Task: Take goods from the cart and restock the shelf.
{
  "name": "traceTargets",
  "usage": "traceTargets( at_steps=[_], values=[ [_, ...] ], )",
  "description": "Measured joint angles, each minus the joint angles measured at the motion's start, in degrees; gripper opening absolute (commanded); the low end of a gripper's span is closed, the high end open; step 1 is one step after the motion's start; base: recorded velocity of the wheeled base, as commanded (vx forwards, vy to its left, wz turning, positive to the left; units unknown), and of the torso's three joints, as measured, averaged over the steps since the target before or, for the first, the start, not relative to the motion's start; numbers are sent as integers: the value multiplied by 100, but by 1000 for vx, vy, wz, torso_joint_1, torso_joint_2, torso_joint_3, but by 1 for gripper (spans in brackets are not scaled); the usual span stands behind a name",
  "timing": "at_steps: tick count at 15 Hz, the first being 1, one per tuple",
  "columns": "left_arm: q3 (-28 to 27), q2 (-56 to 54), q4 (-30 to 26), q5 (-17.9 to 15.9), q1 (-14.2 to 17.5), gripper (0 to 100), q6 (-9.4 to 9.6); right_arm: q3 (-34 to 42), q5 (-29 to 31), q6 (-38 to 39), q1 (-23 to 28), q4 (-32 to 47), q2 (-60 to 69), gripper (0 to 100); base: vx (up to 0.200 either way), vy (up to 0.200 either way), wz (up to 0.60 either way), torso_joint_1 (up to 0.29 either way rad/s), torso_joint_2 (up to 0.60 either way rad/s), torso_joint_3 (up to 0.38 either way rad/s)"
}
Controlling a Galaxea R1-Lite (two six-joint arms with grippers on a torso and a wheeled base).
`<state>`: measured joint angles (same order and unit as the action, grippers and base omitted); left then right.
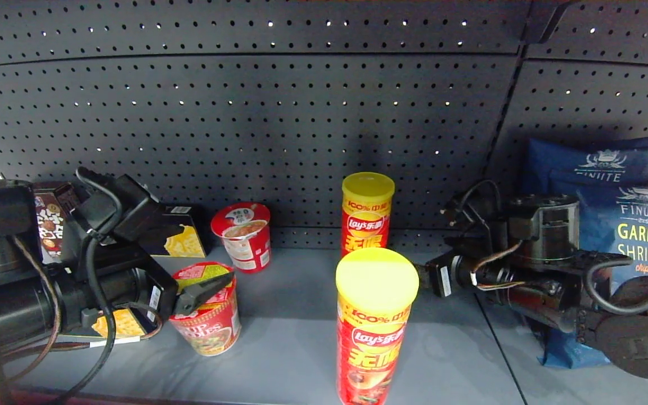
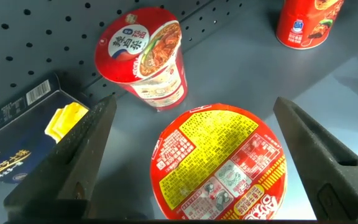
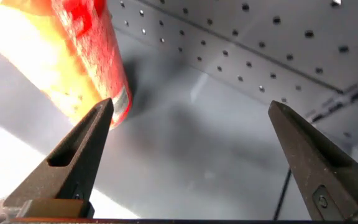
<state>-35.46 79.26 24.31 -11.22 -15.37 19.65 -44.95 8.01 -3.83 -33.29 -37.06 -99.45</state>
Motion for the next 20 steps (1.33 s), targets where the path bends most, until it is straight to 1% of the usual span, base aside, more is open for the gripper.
traceTargets(
  at_steps=[2, 8, 15, 20],
  values=[
    [-11, -16, -4, -2, 5, 100, 2, 20, -16, -2, 5, 0, 17, 100, 0, 0, 0, 0, 0, 0],
    [-54, -24, -9, 2, 5, 100, 5, -343, -22, -9, 9, 0, -319, 100, 0, 0, 0, 0, 0, 0],
    [-54, -24, -9, 6, 5, 100, 2, -560, -27, -9, -2, 0, -564, 100, 0, 0, 0, 0, 0, 0],
    [-6, -24, -9, 5, 11, 100, 2, -588, -27, -11, -13, -9, -652, 100, 0, 0, 0, 0, 0, 0]
  ],
)
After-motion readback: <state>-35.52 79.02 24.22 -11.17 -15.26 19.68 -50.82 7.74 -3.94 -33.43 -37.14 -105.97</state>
